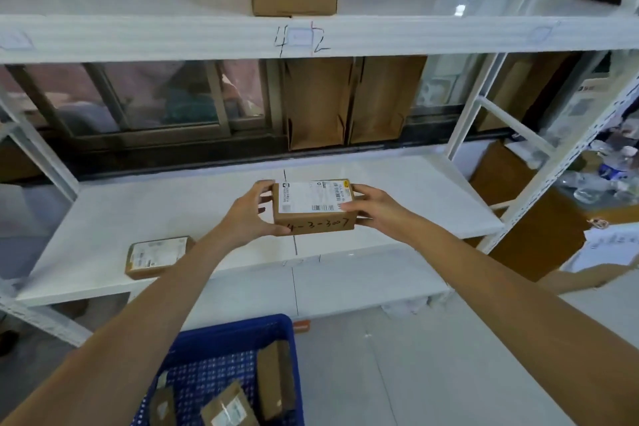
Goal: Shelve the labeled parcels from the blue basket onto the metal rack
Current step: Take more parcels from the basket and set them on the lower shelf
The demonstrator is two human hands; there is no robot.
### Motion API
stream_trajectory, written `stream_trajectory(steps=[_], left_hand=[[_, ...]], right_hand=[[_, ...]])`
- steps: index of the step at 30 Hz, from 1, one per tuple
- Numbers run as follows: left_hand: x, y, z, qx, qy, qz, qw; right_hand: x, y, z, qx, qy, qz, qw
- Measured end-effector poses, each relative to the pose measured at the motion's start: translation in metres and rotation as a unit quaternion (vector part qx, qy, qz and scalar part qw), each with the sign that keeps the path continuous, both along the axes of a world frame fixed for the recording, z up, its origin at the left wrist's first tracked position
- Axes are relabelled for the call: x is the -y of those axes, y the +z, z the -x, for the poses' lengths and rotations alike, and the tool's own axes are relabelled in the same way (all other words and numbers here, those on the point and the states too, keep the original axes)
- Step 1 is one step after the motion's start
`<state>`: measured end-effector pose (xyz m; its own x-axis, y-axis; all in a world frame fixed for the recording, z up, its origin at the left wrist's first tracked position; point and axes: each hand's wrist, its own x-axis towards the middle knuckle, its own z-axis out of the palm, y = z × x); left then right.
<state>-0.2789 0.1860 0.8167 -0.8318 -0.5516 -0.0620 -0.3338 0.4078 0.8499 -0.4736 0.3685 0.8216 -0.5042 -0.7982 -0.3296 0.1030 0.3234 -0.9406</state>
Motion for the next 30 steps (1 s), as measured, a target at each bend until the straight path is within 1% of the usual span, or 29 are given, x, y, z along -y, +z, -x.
stream_trajectory(steps=[4, 8, 15, 22, 27, 30], left_hand=[[0.019, -0.06, 0.027, 0.014, 0.009, -0.002, 1.0], [0.028, -0.116, 0.045, 0.004, 0.02, -0.005, 1.0], [0.04, -0.194, 0.075, 0.009, 0.05, -0.043, 0.998], [0.062, -0.231, 0.093, 0.045, 0.069, -0.038, 0.996], [0.073, -0.249, 0.099, 0.073, 0.069, -0.023, 0.995], [0.075, -0.257, 0.102, 0.075, 0.076, -0.018, 0.994]], right_hand=[[0.019, -0.058, 0.023, 0.002, -0.004, 0.006, 1.0], [0.032, -0.122, 0.044, 0.022, -0.014, -0.002, 1.0], [0.056, -0.204, 0.073, -0.011, -0.009, -0.022, 1.0], [0.084, -0.243, 0.086, -0.008, 0.001, -0.04, 0.999], [0.098, -0.256, 0.091, -0.019, 0.014, -0.05, 0.998], [0.103, -0.26, 0.095, -0.033, 0.012, -0.054, 0.998]])
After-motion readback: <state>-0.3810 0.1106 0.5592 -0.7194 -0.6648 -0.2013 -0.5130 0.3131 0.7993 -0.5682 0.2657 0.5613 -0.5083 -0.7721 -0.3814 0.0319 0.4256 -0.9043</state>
